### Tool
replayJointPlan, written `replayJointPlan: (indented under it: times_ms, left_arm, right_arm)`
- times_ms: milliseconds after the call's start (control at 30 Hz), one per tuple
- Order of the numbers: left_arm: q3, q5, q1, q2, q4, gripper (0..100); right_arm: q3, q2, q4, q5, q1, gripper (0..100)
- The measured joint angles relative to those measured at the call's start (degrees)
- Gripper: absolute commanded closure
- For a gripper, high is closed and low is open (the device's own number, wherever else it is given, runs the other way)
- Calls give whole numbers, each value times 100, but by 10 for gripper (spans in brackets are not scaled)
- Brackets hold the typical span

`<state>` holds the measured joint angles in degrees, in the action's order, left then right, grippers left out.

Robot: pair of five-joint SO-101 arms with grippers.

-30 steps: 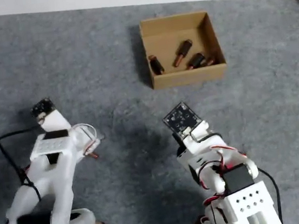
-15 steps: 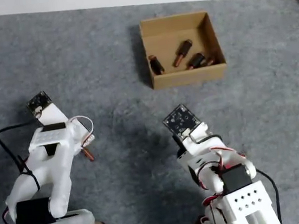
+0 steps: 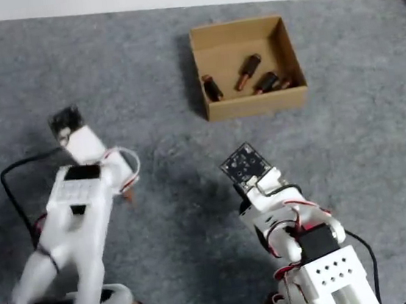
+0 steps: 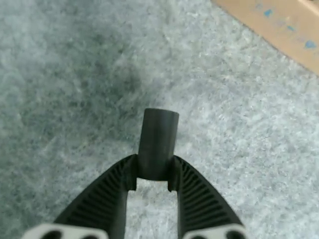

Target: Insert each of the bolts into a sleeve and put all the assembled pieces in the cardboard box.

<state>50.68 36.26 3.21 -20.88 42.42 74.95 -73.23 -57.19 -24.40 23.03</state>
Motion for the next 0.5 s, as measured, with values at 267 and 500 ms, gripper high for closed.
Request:
replayJointPlan:
  times_ms: [267, 500]
  left_arm:
    - [-325, -897, -624, -3613, 624, 996]
    - [-325, -712, -958, -6048, 1064, 996]
  right_arm:
    - [9, -932, 316, 378, 0, 994]
    - [413, -2954, 26, 668, 624, 994]
